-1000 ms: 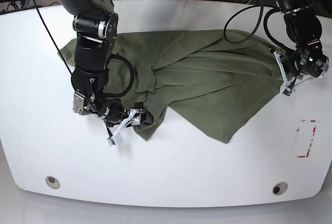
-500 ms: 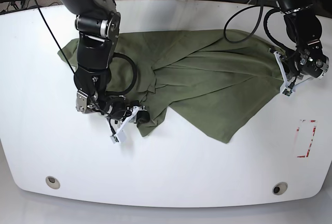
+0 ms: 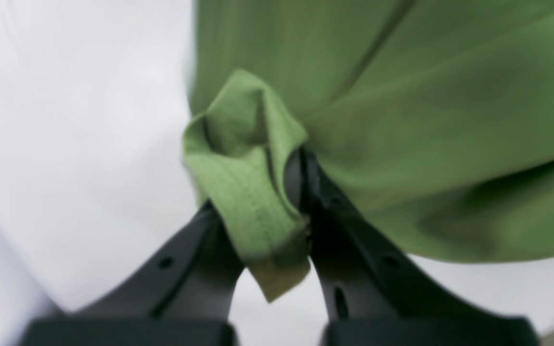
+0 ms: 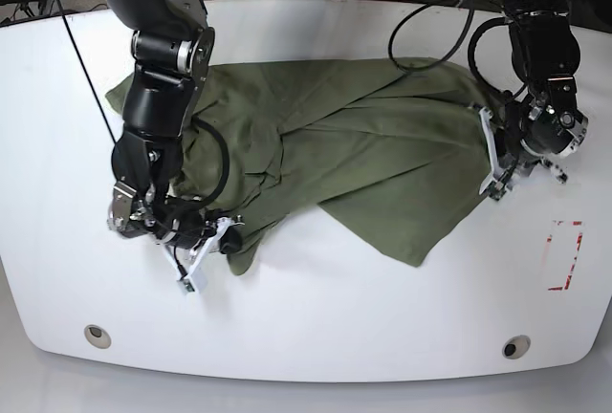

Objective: Fold the T-shirt properly

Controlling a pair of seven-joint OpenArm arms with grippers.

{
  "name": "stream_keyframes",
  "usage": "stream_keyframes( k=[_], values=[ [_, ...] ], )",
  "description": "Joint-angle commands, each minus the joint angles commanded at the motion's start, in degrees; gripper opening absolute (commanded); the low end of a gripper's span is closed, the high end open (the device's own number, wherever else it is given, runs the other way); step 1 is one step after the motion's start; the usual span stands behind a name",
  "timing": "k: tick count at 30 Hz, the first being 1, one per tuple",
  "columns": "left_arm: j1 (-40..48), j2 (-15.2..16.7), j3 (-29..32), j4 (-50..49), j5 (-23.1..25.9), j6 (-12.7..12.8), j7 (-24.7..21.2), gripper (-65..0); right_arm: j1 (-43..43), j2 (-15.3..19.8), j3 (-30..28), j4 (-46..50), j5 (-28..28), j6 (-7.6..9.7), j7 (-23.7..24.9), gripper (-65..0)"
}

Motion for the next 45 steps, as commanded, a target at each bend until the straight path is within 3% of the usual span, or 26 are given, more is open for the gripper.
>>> stream_keyframes(
  k=[7,11,15,23,28,35,40,45],
  values=[
    [-7.5,3.1,-0.7,0.2,0.3,0.0,1.9,-65.0,2.4,4.6,0.0,8.4,0.0,0.0,-7.6,-65.0],
    [-14.2,4.8,-1.1,-0.2,0.4,0.0,1.9,-65.0,6.3,6.9,-0.3,8.8,0.0,0.0,-8.6,-65.0],
    [-18.6,7.1,-1.2,0.1,0.4,0.0,2.0,-65.0,11.3,10.5,-0.1,9.3,0.0,0.0,-13.2,-65.0],
    [-30.3,8.7,-1.3,0.0,0.4,0.0,1.9,-65.0,21.5,15.3,-0.5,9.0,0.1,0.0,-15.6,-65.0],
    [-36.0,8.7,-1.3,0.1,0.4,0.0,1.9,-65.0,26.9,17.3,-1.0,9.0,0.1,0.0,-17.1,-65.0],
    [-45.3,8.6,-3.7,-0.1,0.5,0.0,1.8,-65.0,36.4,20.7,-8.9,9.0,0.1,0.0,-17.6,-65.0],
    [-50.9,8.4,-5.1,-2.5,0.5,0.0,1.8,-65.0,42.0,22.1,-10.7,9.0,0.1,0.0,-18.4,-65.0],
    [-54.1,5.7,-6.0,-5.5,0.5,0.0,1.8,-65.0,45.1,22.2,-10.7,9.0,0.1,0.0,-19.3,-65.0]
  ],
)
